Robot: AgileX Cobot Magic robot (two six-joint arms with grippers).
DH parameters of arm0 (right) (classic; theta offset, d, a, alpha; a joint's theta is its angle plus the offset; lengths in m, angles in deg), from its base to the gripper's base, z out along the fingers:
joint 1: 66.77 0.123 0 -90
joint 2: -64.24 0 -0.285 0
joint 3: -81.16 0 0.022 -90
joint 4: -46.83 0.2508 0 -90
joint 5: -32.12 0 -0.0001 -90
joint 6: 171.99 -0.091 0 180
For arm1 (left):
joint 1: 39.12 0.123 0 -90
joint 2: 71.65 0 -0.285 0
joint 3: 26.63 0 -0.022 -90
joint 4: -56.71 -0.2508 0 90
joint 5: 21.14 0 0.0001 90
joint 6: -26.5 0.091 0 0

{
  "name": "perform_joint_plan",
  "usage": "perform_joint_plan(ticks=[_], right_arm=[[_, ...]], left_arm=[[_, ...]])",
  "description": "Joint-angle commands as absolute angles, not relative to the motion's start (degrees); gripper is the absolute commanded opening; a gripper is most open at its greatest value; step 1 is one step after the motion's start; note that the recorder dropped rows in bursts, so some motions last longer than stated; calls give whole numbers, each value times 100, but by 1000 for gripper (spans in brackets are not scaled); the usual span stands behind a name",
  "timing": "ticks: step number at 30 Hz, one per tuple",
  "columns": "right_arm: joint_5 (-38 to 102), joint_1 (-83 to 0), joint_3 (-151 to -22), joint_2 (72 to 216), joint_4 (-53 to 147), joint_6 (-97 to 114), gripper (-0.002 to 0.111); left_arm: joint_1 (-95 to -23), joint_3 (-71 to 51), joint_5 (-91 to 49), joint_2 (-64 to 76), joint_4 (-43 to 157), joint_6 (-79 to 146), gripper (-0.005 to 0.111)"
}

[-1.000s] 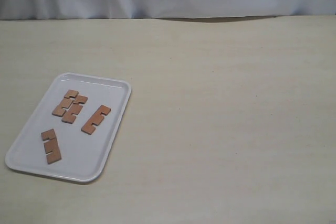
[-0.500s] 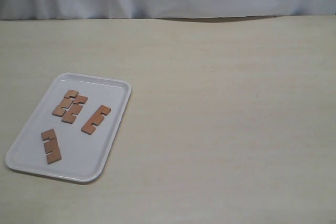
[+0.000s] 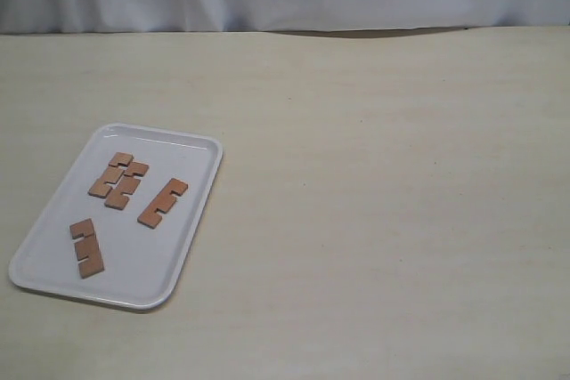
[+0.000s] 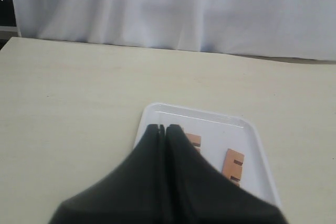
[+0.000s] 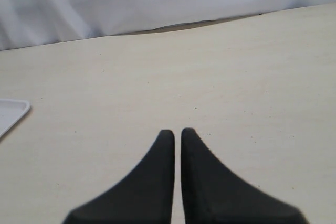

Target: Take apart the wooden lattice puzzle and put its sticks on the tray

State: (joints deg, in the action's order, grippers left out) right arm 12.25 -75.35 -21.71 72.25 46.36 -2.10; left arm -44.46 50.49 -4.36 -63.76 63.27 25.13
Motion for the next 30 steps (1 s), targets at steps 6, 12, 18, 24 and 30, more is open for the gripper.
perform_joint_plan(ticks=[6, 12, 18, 24, 30], right_arm=[[1252, -7544, -2162, 7203, 4637, -229, 4], [1252, -7534, -2162, 7203, 4637, -229, 4], [1252, -7534, -2162, 7203, 4637, -229, 4], [1252, -7534, -2162, 7203, 4637, -229, 4], [1252, -7534, -2162, 7203, 4637, -229, 4]], left_arm=[[-4554, 5059, -471, -6387, 6321, 2495, 0], [-4663, 5059, -471, -6387, 6320, 2495, 0], [-4663, 5059, -471, -6387, 6320, 2495, 0], [-4663, 5059, -471, -6387, 6320, 2495, 0], [-4663, 5059, -471, -6387, 6320, 2495, 0]])
